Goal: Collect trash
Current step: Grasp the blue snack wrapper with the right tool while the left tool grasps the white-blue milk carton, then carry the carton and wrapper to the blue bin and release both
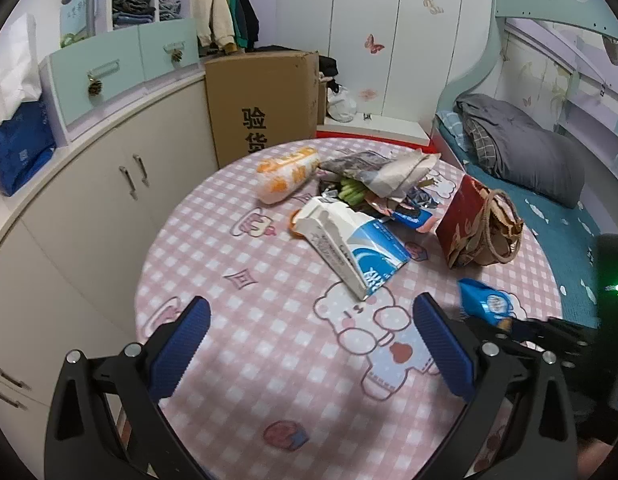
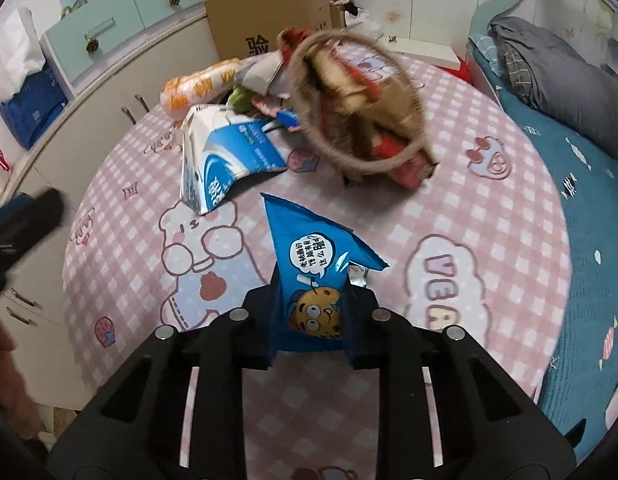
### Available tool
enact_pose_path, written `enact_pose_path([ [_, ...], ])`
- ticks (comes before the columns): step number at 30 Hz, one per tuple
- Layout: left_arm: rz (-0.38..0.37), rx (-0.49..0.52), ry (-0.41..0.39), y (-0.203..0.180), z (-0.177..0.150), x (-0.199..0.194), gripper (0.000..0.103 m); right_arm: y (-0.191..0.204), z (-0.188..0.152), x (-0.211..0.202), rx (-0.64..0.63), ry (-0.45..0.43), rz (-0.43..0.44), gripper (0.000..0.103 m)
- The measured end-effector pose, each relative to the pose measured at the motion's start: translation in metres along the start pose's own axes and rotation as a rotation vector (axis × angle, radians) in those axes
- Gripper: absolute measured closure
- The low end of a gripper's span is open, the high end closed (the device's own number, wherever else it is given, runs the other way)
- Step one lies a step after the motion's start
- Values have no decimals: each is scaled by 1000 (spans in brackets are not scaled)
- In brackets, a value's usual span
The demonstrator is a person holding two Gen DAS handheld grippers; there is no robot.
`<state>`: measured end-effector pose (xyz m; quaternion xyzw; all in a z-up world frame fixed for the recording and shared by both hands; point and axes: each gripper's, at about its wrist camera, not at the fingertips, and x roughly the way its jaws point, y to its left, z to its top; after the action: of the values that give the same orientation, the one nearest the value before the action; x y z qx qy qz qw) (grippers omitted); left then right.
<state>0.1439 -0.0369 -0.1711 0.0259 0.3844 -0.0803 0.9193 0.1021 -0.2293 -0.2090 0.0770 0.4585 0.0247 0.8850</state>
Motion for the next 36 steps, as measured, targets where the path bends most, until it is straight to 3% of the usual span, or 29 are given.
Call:
enact_pose_path([
  [4,13,27,14,-13,8,32,4,-3,5,-9,0,-18,6,79],
  [8,71,86,65,-22,13,77,7,-4,8,-15,5,-36,14,79],
  [9,69,84,87,-22,15,89,12,-4,8,-16,6,-39,17,79],
  [10,58,75,108,-20,15,96,27,-4,8,-16,7,-40,19,79],
  [11,41,63,126,-18,16,104,34,-4,8,-16,6,-41,22,79],
  [15,-17,61,100,-16,16,114,41,-2,5,-14,2,-37,31,79],
  [17,-80,65,106,-16,15,112,80,1,5,-15,-3,-39,34,79],
  [19,-86,69,110,-15,13,107,92,4,6,-17,-8,-44,41,79],
  [29,-148,0,54,30,-13,59,97,38,6,-26,-55,-65,69,79],
  [36,-140,-84,-4,75,-29,16,97,71,11,-33,-109,-77,99,79],
])
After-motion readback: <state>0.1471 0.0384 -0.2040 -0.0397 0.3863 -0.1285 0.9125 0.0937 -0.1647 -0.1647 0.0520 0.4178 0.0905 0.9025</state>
